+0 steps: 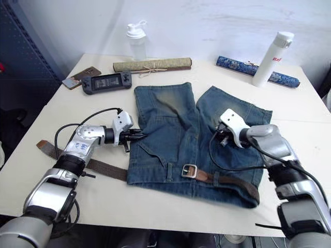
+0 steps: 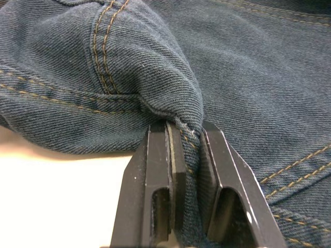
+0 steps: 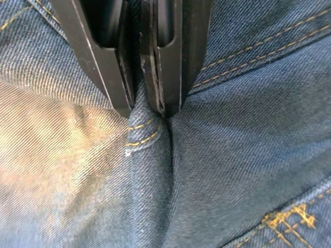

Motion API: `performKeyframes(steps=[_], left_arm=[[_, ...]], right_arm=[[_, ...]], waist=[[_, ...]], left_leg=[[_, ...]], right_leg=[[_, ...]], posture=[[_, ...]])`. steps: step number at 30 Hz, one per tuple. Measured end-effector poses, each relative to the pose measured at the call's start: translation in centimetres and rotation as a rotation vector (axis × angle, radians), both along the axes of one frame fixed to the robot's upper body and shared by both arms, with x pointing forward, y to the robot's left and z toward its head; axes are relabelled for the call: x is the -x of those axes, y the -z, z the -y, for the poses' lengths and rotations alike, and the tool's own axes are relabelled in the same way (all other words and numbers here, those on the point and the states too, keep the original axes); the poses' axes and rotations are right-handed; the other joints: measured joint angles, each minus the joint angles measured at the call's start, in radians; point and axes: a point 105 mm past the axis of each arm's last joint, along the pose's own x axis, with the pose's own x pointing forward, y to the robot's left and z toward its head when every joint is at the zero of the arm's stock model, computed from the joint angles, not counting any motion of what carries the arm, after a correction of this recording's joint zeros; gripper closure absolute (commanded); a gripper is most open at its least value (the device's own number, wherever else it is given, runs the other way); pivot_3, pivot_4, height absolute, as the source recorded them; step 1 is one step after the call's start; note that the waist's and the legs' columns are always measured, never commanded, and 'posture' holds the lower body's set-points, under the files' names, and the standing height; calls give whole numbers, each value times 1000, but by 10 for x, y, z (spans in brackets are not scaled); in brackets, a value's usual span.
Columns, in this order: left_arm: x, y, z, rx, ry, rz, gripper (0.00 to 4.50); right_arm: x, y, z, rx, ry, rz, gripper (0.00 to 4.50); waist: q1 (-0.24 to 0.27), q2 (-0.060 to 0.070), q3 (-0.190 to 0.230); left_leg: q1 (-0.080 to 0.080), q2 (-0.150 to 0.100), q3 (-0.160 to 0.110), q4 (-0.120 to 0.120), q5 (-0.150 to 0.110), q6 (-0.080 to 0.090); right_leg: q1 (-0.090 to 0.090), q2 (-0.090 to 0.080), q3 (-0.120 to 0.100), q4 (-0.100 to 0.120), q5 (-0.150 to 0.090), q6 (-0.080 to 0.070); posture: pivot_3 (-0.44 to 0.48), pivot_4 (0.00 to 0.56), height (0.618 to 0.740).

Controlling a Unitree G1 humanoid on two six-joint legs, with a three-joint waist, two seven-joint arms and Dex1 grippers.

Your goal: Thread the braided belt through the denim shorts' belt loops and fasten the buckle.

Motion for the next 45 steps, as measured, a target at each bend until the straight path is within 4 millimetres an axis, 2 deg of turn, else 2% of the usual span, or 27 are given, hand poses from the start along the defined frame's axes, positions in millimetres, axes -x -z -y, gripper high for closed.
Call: performKeyframes(steps=[4,8,16,17,18,23,24,26,28,31,32,34,36,37,39,41,43,45], left_arm=[[-18,-5,-9,-14,-123,33,4435],[-31,-10,-20,-62,-228,90,4435],[-38,-13,-24,-72,-294,133,4435],[-38,-13,-24,-61,-297,132,3384],[-39,-15,-25,-45,-307,133,3092],[-37,-23,-37,65,-344,130,655],[-35,-23,-39,76,-343,130,611],[-28,-28,-46,126,-339,143,611],[-20,-36,-52,180,-338,154,611],[-4,-61,-50,299,-323,187,611],[9,-80,-48,405,-324,201,611],[31,-108,-52,569,-335,197,611],[54,-128,-61,700,-344,182,611],[71,-132,-66,766,-345,151,611],[98,-116,-80,851,-389,44,611],[123,-85,-97,935,-492,-107,611],[142,-57,-108,983,-589,-240,611],[164,-39,-111,1000,-634,-340,611]], right_arm=[[-31,-7,-13,94,-10,103,4480],[-51,-10,-29,114,-2,154,4480],[-63,-11,-33,109,46,221,4480],[-63,-12,-33,97,49,225,3572],[-63,-13,-31,72,63,227,3231],[-61,-25,-16,-86,133,206,687],[-60,-26,-14,-105,135,198,165],[-51,-30,-13,-180,117,192,77],[-38,-38,-15,-247,86,192,77],[-9,-55,-35,-397,-9,197,77],[10,-69,-46,-485,-68,214,77],[41,-84,-57,-592,-169,225,77],[65,-92,-60,-679,-228,206,77],[80,-93,-60,-734,-253,183,77],[102,-85,-55,-771,-270,131,77],[118,-75,-55,-795,-277,80,77],[125,-70,-56,-801,-277,51,77],[129,-71,-57,-786,-287,56,77]], waist=[[-14,1,-1],[-33,2,-1],[-39,3,0],[-39,4,0],[-39,4,0],[-39,7,2],[-39,7,2],[-39,8,3],[-39,10,4],[-38,11,5],[-36,11,7],[-34,11,8],[-32,11,9],[-31,11,9],[-30,12,9],[-33,12,9],[-31,11,11],[-26,11,11]], left_leg=[[1,2,2,0,2,3],[1,4,2,0,3,2],[0,4,2,-1,4,2],[0,4,3,-1,4,2],[-1,4,3,-1,4,2],[-5,4,3,-2,4,2],[-5,4,3,-2,3,2],[-9,4,3,-2,3,2],[-20,4,3,0,3,2],[-24,4,3,0,3,3],[-25,4,1,-1,3,3],[-24,4,-1,-1,3,3],[-20,4,-2,-1,3,3],[-20,4,-1,-1,3,3],[-17,4,0,-1,3,3],[-17,4,0,-2,2,2],[-17,4,1,-2,2,2],[-17,4,1,-2,1,2]], right_leg=[[-1,3,2,3,0,0],[-1,5,3,4,0,0],[-2,5,5,4,0,-1],[-2,5,6,4,0,-1],[-3,5,6,4,0,-1],[-5,5,7,2,0,0],[-6,6,7,2,0,0],[-10,6,9,1,0,0],[-21,6,14,2,0,0],[-25,7,19,3,0,0],[-25,8,20,1,0,0],[-23,10,27,-1,0,0],[-19,11,29,-2,0,0],[-17,11,31,-3,0,0],[-16,11,32,-3,0,1],[-17,11,33,-3,0,1],[-19,11,34,-2,-1,1],[-19,10,34,-3,-1,1]], posture=[[0,150,717],[0,150,717],[0,150,717],[0,150,717],[0,150,717],[0,150,717],[0,150,717],[0,150,717],[0,150,717],[0,150,717],[0,150,717],[0,150,717],[0,150,717],[0,150,717],[0,150,717],[0,150,717],[0,150,717],[0,150,717]])
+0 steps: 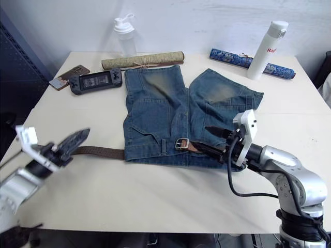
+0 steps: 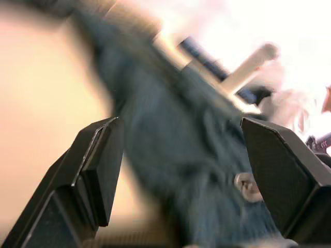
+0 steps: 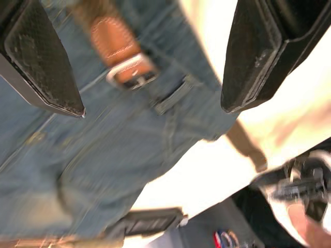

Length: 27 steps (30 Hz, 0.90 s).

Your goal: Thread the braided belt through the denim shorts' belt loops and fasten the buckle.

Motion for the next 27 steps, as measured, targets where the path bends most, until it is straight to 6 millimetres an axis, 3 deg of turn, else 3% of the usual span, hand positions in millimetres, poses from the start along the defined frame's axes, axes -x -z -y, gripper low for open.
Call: performKeyframes(steps=[3,10,21,27], left_arm=[[21,12,7,121,-2,-66,611],[17,49,3,308,-193,-236,611],[-53,34,-53,484,-461,-186,611],[-61,34,-63,520,-508,-187,611]], right_arm=[[1,3,-4,11,-1,-9,77],[2,11,-16,28,-21,-31,77],[-2,11,-17,45,31,-7,77],[-5,10,-18,46,54,4,77]], waist=[[27,0,0],[65,0,1],[72,1,1],[68,1,0]], left_leg=[[0,0,1,2,-5,-5],[-1,-1,3,2,-6,-4],[4,0,7,1,-5,-5],[11,2,12,-4,-6,-7]], right_leg=[[0,-2,1,-3,0,0],[-2,-1,3,-4,0,0],[-1,1,-1,-1,0,0],[1,2,4,-1,0,0]], posture=[[0,150,717],[0,150,717],[0,150,717],[0,150,717]])
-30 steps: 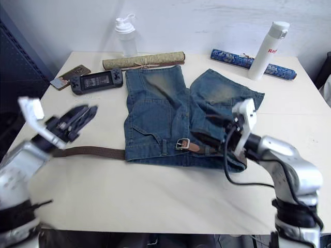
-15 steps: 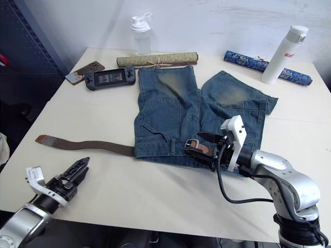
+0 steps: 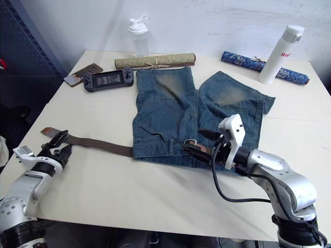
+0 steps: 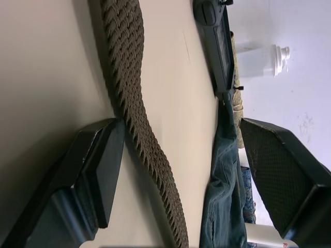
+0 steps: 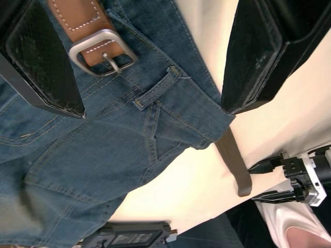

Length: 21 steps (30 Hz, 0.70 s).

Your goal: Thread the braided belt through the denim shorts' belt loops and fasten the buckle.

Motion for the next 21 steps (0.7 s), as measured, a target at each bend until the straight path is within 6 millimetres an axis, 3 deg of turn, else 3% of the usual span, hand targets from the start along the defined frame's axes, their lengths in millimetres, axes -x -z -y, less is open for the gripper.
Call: performKeyframes(steps=[7,14,21], left_arm=[[0,-1,1,-7,21,-14,611],[19,2,33,-7,143,-64,611],[11,-1,46,60,152,-58,611]], right_arm=[[-3,0,2,-5,38,3,77],[-4,-2,2,-8,47,17,77],[-6,-3,3,-8,64,22,77]], waist=[[0,0,0],[7,0,0],[23,0,0]], left_leg=[[1,3,4,-1,-1,-1],[1,3,6,-1,-4,-1],[1,3,7,0,-4,-1]], right_leg=[[-2,3,6,-1,0,0],[-1,3,18,-5,0,0],[-1,4,18,-6,0,0]], posture=[[0,150,717],[0,150,717],[0,150,717]])
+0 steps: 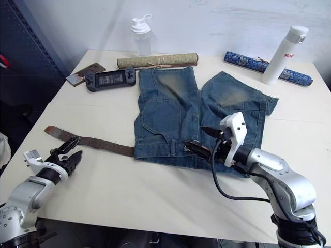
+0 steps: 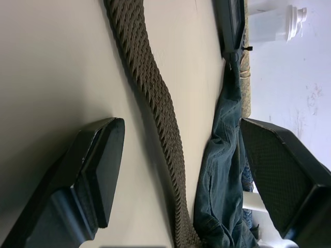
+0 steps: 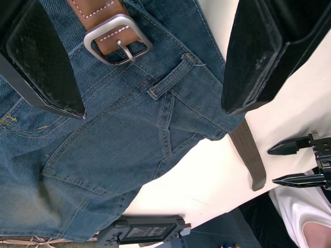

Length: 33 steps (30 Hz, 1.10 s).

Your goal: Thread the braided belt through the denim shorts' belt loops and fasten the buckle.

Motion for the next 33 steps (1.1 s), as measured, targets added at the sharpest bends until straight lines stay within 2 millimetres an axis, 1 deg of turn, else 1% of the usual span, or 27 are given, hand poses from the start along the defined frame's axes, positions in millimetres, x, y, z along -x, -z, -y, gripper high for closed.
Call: performKeyframes(steps=[2,5,8,13,18,23,27,31,32,33], left_arm=[[-13,-3,9,43,11,12,611],[-30,-9,25,70,52,7,611],[-35,-9,30,81,63,4,611],[-36,-8,25,89,39,5,611],[-31,-3,14,103,-10,-1,611],[-27,0,-7,133,-100,7,611],[-26,1,-14,141,-126,8,611],[-24,5,-18,127,-154,-8,1679],[-24,7,-19,119,-165,-15,2206],[-24,9,-20,113,-173,-19,2497]], right_arm=[[-1,-2,-1,0,0,8,77],[-2,-7,-1,-4,1,34,77],[-3,-9,-1,-4,3,42,77],[-3,-9,-1,-4,11,43,77],[-4,-9,0,-1,24,43,77],[-5,-8,1,6,34,44,77],[-5,-8,2,7,36,44,77],[-6,-8,2,11,40,44,0],[-6,-7,2,11,41,43,0],[-6,-7,2,11,42,43,0]], waist=[[12,0,0],[13,-1,0],[7,-1,0],[6,-1,0],[-3,0,0],[-26,0,0],[-35,1,-1],[-45,2,-1],[-47,2,-1],[-48,2,-2]], left_leg=[[0,0,-1,1,0,0],[-1,0,1,0,-1,1],[-1,1,4,0,-2,1],[0,5,7,0,-2,0],[2,8,9,0,-3,-2],[3,12,11,-1,-4,-4],[4,13,12,-1,-4,-4],[4,13,12,-1,-4,-5],[4,13,12,-2,-4,-5],[4,13,12,-2,-4,-5]], right_leg=[[0,0,-1,0,0,0],[0,1,0,-2,1,2],[-1,3,0,-3,1,2],[-1,6,0,-3,2,1],[-1,7,1,-3,3,0],[-2,11,2,-3,3,-1],[-2,11,3,-3,3,-1],[-2,9,2,-3,3,-1],[-2,9,3,-4,3,-1],[-2,9,3,-4,3,-1]], posture=[[0,150,717],[0,150,717],[0,150,717],[0,150,717],[0,150,717],[0,150,717],[0,150,717],[0,150,717],[0,150,717],[0,150,717]])
